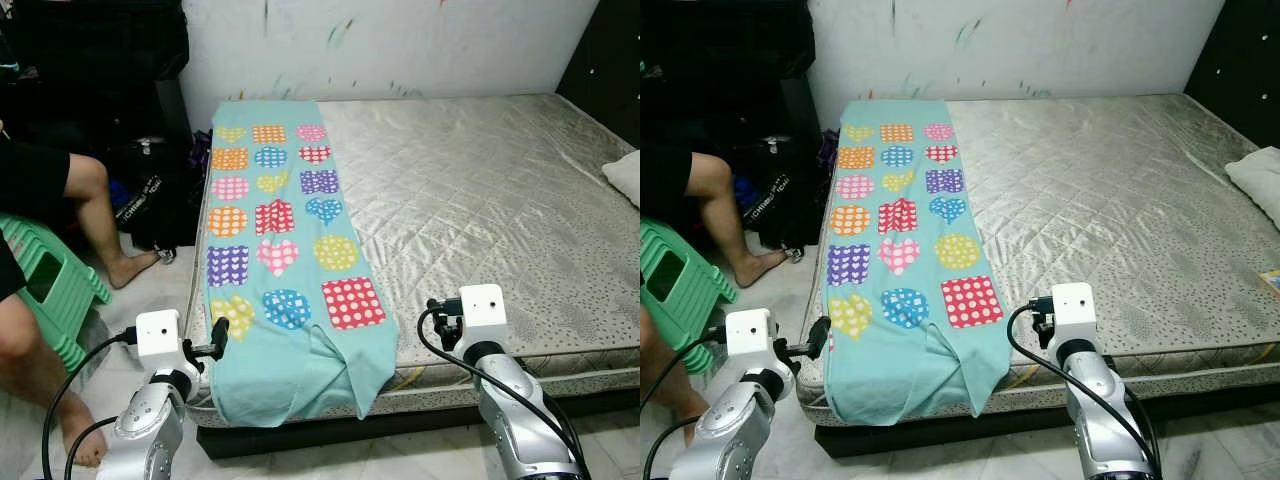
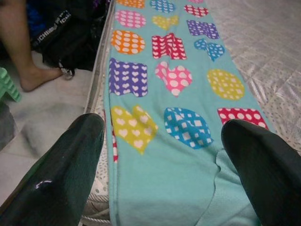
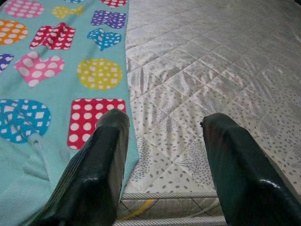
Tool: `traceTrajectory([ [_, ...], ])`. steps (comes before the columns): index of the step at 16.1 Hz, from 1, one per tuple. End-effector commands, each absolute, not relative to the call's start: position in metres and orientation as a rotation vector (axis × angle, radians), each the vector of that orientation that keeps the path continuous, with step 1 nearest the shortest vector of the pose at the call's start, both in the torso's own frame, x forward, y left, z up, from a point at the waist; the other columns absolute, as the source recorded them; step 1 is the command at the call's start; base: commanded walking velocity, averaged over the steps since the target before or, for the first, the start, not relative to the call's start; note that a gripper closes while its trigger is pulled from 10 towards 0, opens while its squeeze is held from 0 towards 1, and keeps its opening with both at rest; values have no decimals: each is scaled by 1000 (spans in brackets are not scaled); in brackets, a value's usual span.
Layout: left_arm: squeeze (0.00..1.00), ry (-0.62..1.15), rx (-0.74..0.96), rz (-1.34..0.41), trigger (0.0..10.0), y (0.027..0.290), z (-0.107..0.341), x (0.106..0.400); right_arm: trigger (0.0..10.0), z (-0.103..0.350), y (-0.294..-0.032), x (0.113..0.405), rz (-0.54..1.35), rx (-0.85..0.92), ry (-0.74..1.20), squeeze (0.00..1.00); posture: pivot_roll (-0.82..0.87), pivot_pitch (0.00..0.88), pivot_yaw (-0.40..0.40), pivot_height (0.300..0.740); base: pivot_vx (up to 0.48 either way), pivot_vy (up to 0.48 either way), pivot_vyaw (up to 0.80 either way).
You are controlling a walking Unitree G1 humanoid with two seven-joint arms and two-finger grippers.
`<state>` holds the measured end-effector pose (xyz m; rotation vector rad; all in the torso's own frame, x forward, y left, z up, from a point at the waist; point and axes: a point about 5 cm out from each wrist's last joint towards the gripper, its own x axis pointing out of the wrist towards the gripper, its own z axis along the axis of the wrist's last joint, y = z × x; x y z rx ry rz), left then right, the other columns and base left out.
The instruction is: Clean up the room
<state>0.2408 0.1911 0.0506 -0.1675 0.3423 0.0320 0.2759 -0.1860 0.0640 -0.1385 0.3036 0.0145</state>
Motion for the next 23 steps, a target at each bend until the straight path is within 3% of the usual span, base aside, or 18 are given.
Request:
traceTrajectory([
  [1,0,346,-150,23,10000,191,53,241,10000,67,-187,278,18,-149,298,0,-121,0,-14,719,0,0,0],
  [23,0,336,-127,30,10000,192,55,242,10000,74,-188,281,-43,-64,242,0,-119,0,-10,719,0,0,0],
])
